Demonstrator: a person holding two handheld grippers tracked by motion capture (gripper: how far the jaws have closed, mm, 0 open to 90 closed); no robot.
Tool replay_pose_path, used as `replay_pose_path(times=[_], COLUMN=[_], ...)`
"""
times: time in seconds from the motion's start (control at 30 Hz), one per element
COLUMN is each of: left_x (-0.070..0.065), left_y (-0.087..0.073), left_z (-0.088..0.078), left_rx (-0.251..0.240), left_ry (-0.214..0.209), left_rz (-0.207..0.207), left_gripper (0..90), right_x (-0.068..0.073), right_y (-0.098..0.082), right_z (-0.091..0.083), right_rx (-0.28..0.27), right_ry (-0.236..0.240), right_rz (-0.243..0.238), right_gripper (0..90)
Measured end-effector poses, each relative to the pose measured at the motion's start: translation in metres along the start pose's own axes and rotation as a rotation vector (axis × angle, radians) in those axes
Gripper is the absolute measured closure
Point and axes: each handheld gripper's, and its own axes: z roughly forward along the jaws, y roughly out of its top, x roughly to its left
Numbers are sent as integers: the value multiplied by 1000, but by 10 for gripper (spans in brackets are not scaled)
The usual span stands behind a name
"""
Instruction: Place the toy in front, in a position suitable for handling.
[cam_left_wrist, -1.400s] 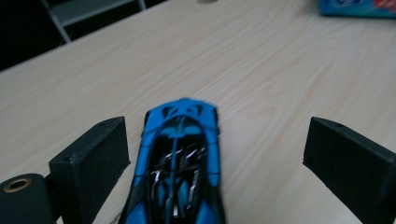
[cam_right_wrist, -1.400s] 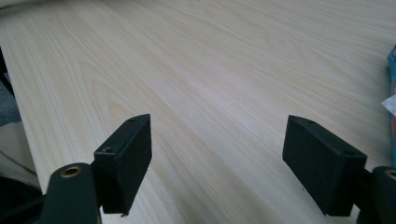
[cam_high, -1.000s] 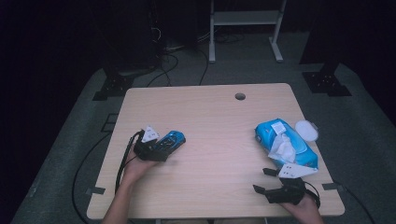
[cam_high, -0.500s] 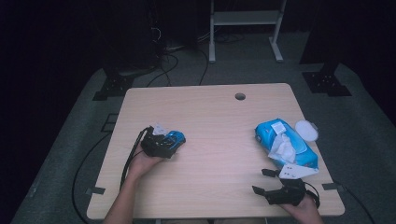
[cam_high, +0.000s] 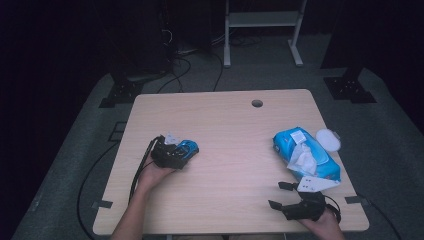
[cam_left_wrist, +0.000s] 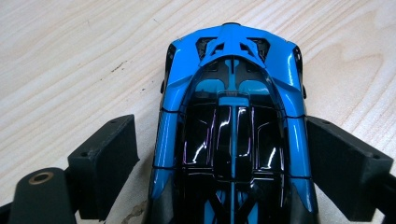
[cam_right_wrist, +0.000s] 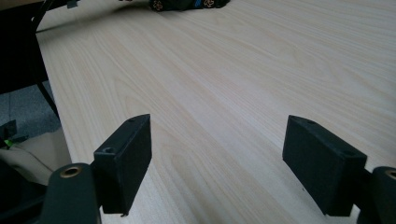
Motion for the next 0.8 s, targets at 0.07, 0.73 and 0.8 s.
replay_pose_path(times=[0.07,0.73,0.8], left_x=[0,1,0], left_y=[0,2,2], left_z=[0,-7,-8], left_rx=[-1,9,8], left_ry=[-9,-38,-39], left_rz=[9,49,48], left_gripper=[174,279,280], right_x=[0,-1,-1], right_y=[0,0,0], right_z=[0,-1,-1], right_rx=[-1,-13,-14], right_ry=[3,11,12], right_rz=[2,15,15], right_gripper=[233,233,233])
